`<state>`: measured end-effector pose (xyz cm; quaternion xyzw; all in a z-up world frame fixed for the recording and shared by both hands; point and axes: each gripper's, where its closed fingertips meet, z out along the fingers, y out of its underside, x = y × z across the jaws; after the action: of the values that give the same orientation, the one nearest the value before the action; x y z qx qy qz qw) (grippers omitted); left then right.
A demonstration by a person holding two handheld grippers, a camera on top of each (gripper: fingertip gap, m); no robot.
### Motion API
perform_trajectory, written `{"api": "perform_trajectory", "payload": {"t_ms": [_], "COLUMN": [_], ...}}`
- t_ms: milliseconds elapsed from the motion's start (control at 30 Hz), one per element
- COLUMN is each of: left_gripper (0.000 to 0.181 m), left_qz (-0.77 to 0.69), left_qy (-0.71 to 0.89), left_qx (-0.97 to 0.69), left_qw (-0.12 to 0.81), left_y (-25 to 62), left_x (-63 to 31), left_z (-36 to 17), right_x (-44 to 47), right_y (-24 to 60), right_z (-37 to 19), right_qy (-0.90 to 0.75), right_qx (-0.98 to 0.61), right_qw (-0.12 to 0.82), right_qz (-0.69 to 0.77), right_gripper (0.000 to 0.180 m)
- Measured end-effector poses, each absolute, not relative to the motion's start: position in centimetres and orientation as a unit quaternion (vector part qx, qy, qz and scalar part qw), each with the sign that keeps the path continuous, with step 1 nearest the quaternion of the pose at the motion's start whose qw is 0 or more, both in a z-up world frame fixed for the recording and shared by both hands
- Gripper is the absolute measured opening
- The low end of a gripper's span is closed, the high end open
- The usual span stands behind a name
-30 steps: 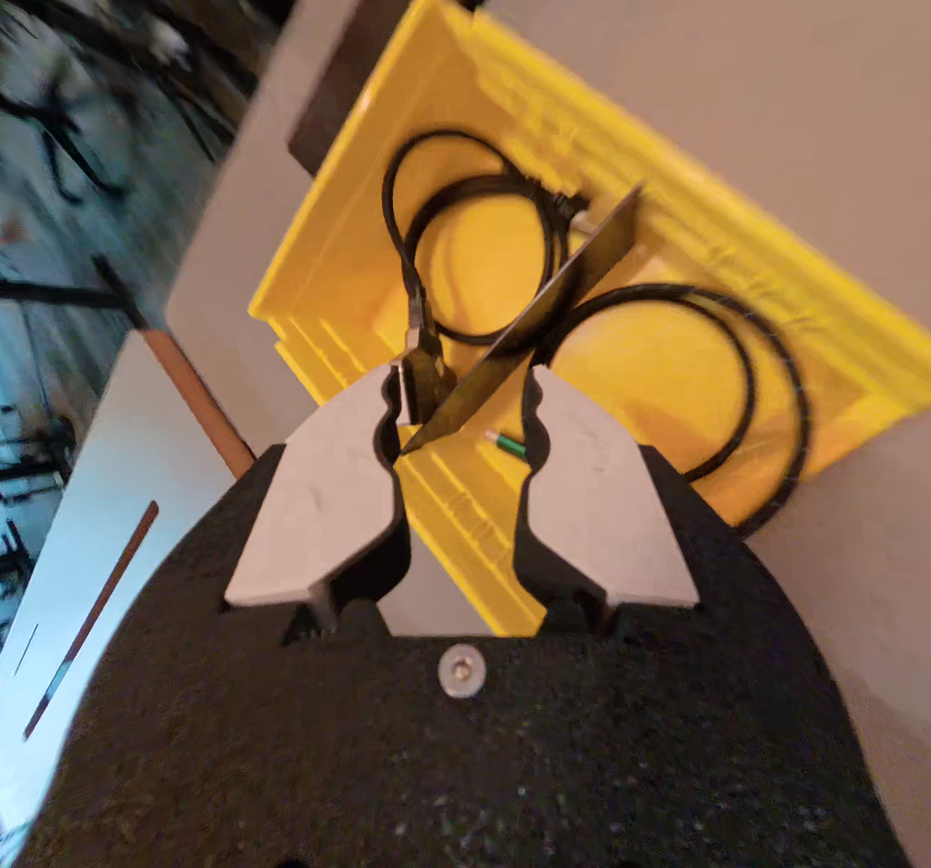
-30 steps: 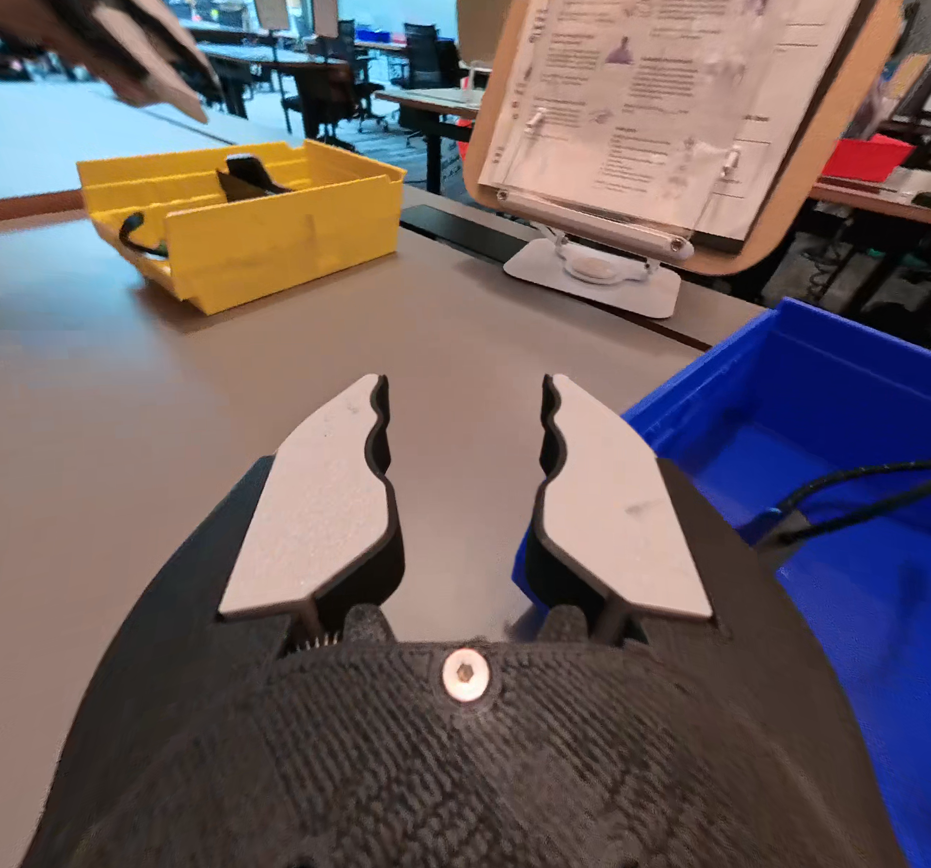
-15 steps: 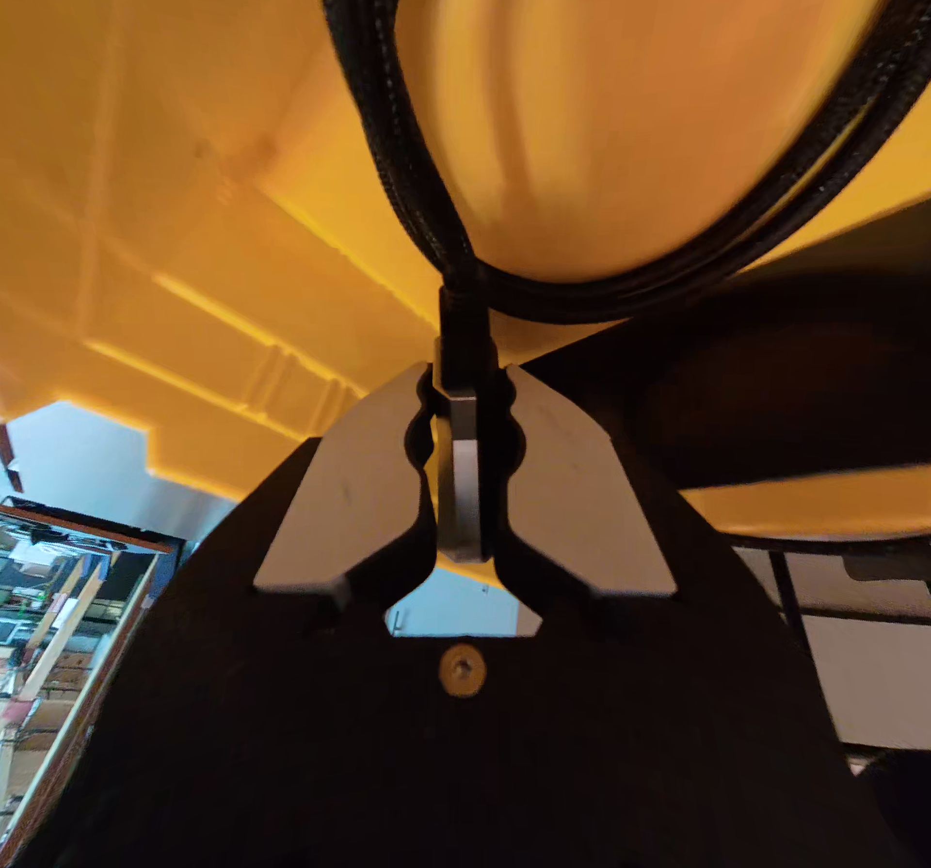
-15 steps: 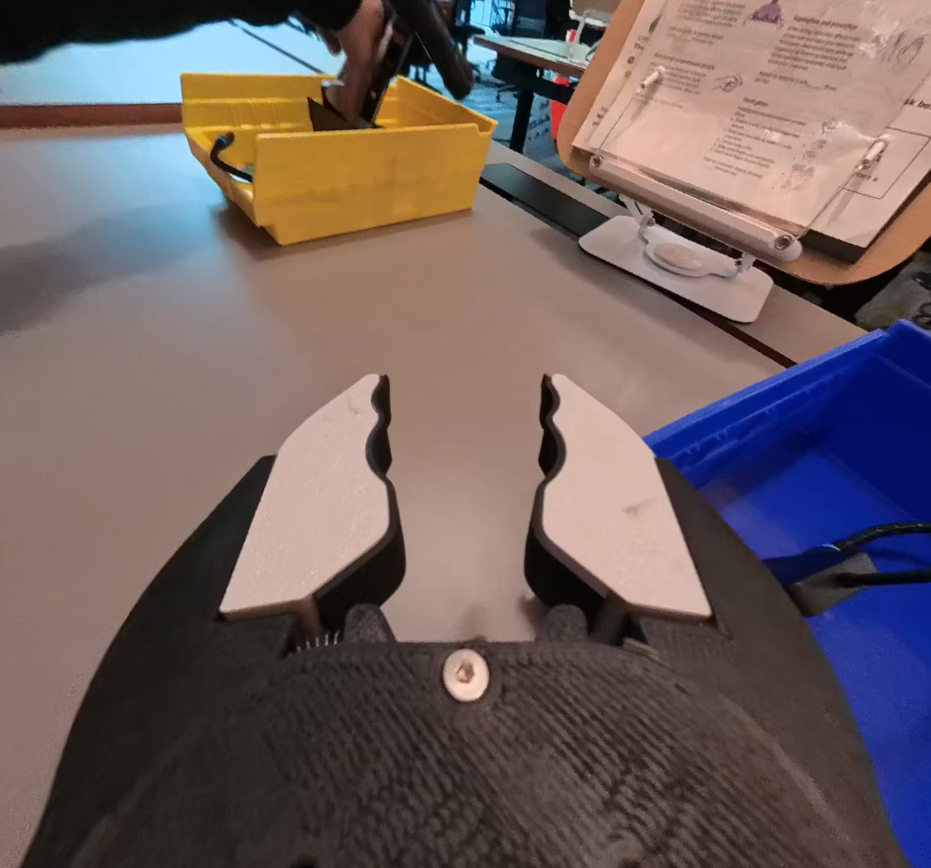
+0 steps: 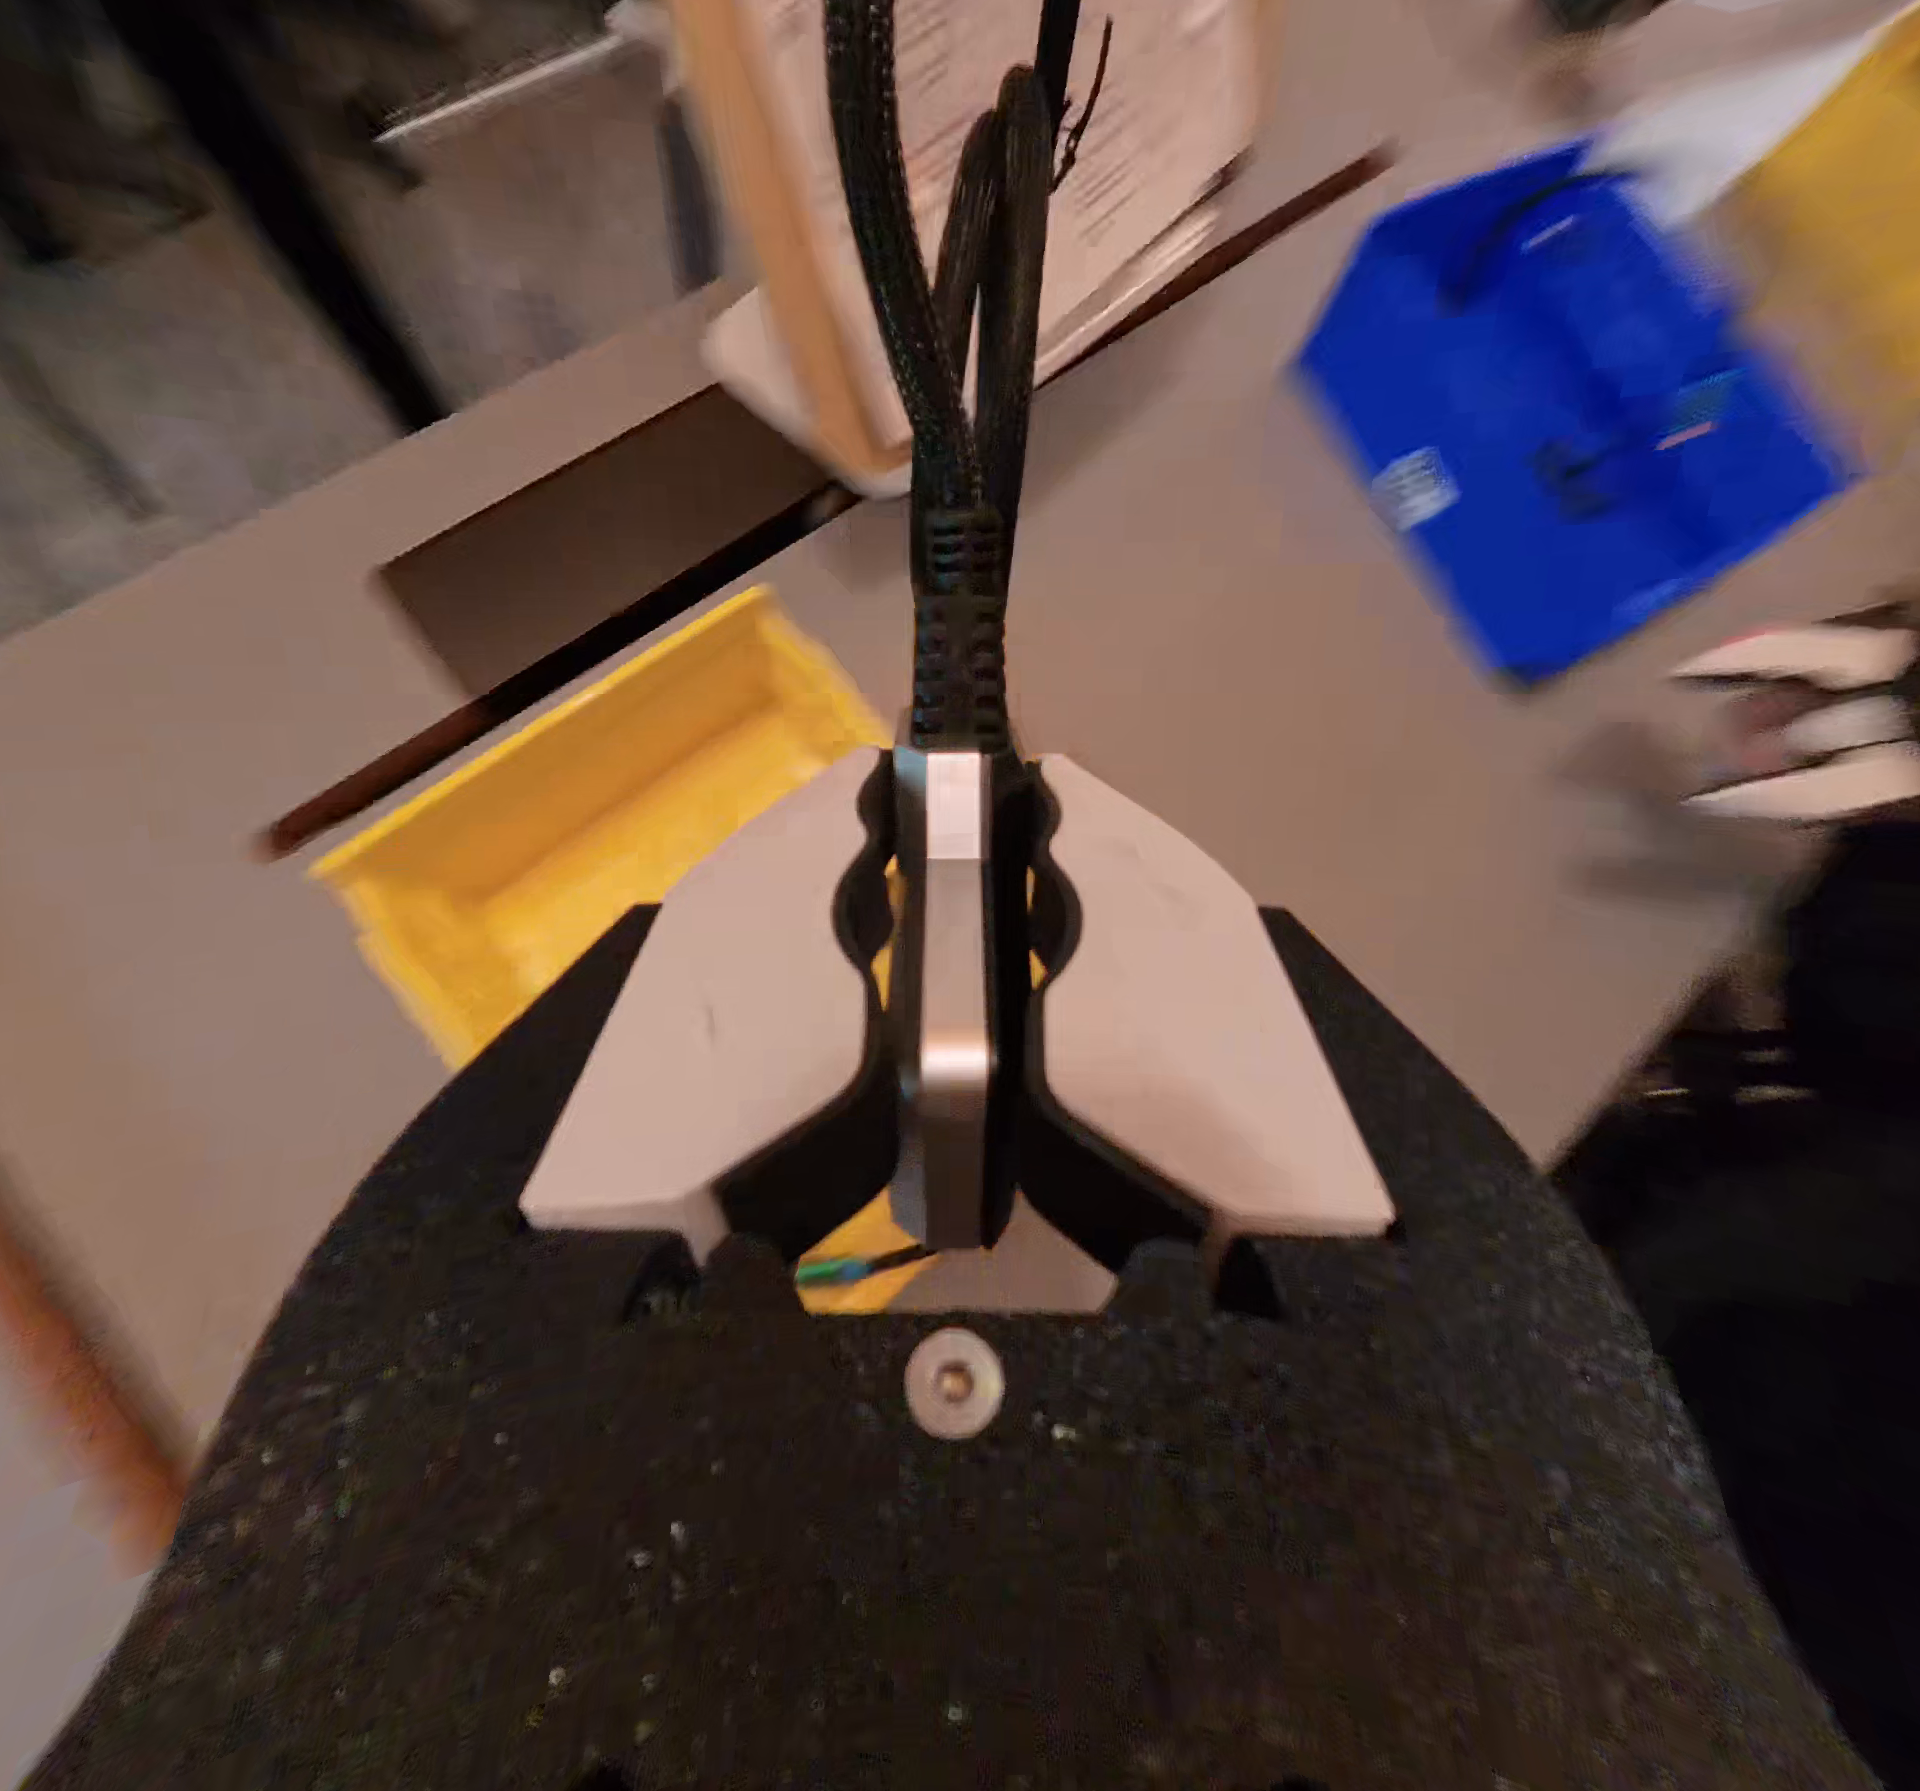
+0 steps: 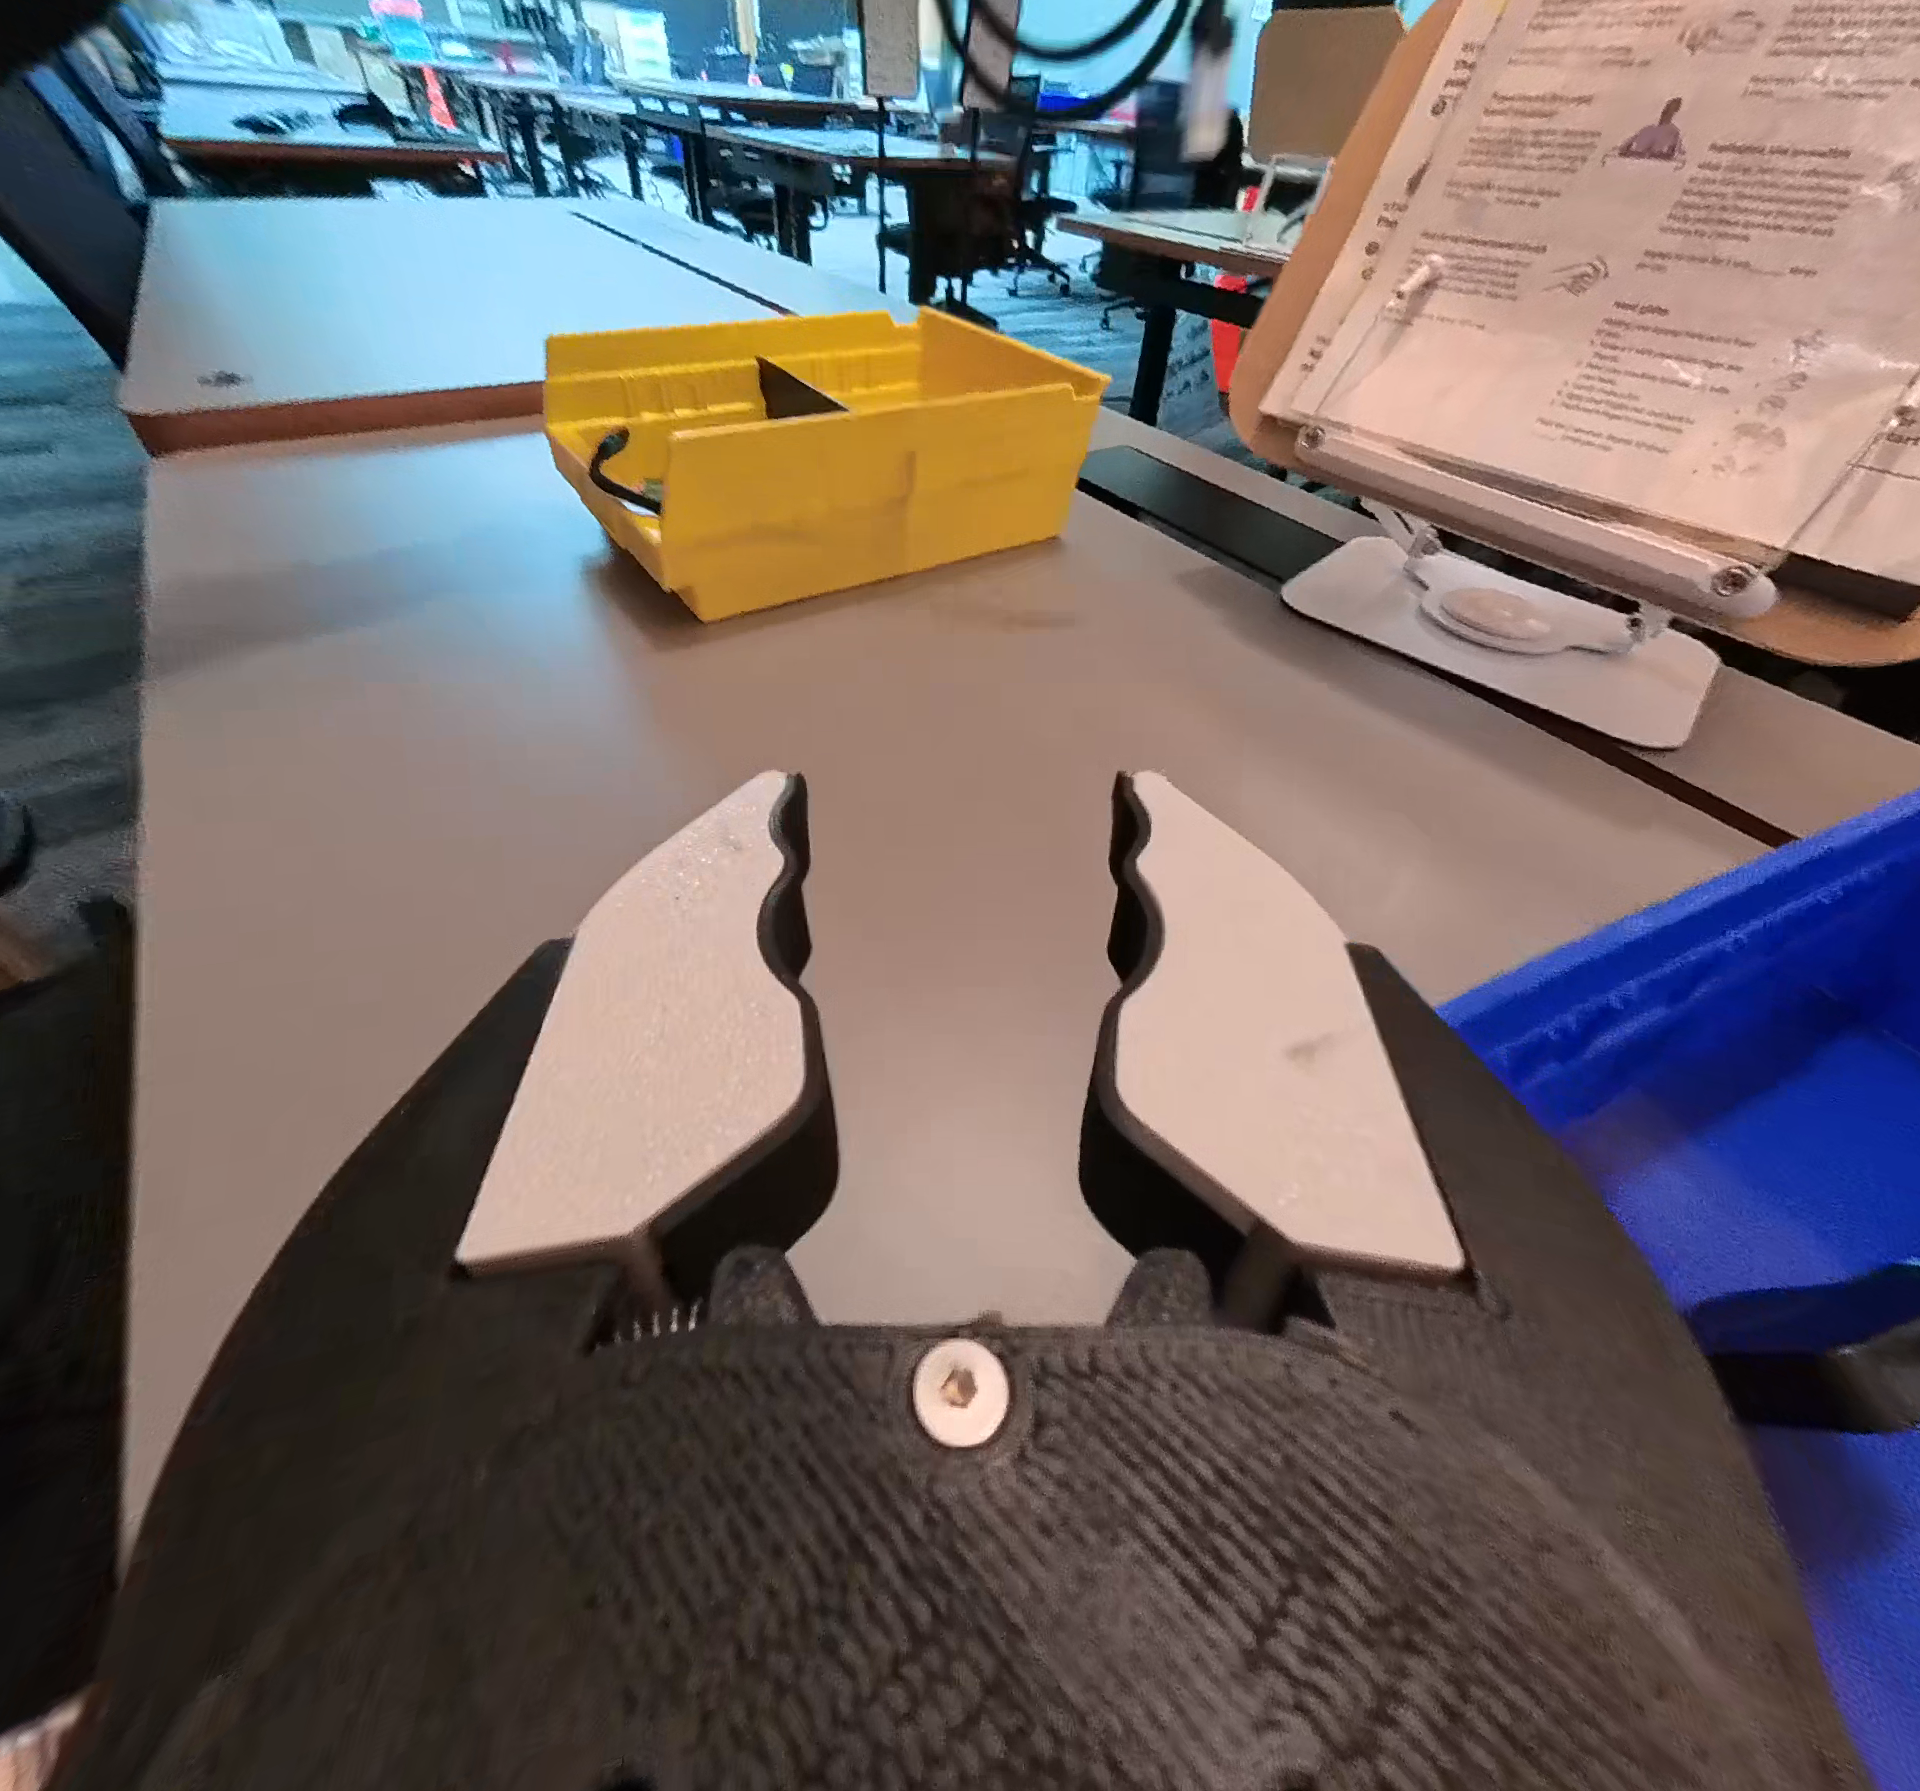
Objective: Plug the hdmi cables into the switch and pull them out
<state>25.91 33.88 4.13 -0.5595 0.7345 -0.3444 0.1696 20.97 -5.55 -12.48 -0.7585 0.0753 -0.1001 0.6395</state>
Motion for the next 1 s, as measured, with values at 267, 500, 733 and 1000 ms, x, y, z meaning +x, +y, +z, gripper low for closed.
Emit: {"api": "perform_trajectory", "payload": {"t_ms": [267,500,733,1000], "left_gripper": [0.022,0.022,0.022,0.032], "left_qz": [-0.626,-0.718,-0.693,-0.756], "left_qy": [0.632,0.52,0.536,0.485], "left_qx": [-0.455,-0.416,-0.447,-0.383], "left_qw": [-0.043,-0.2,-0.184,0.215], "left_y": [15.2,2.5,0.4,6.6], "left_x": [20.1,16.4,16.0,15.1], "left_z": [2.0,-5.9,-9.1,-4.4], "right_x": [14.9,13.9,14.8,18.2], "right_y": [0.9,1.9,1.2,-1.0], "right_z": [-10.1,-9.4,-9.5,-8.8], "right_qy": [0.119,0.198,0.236,0.368], "right_qx": [-0.67,-0.605,-0.541,-0.333], "right_qw": [0.72,0.731,0.745,0.748], "right_qz": [0.135,0.246,0.31,0.441], "right_gripper": [0.079,0.077,0.022,0.022]}}
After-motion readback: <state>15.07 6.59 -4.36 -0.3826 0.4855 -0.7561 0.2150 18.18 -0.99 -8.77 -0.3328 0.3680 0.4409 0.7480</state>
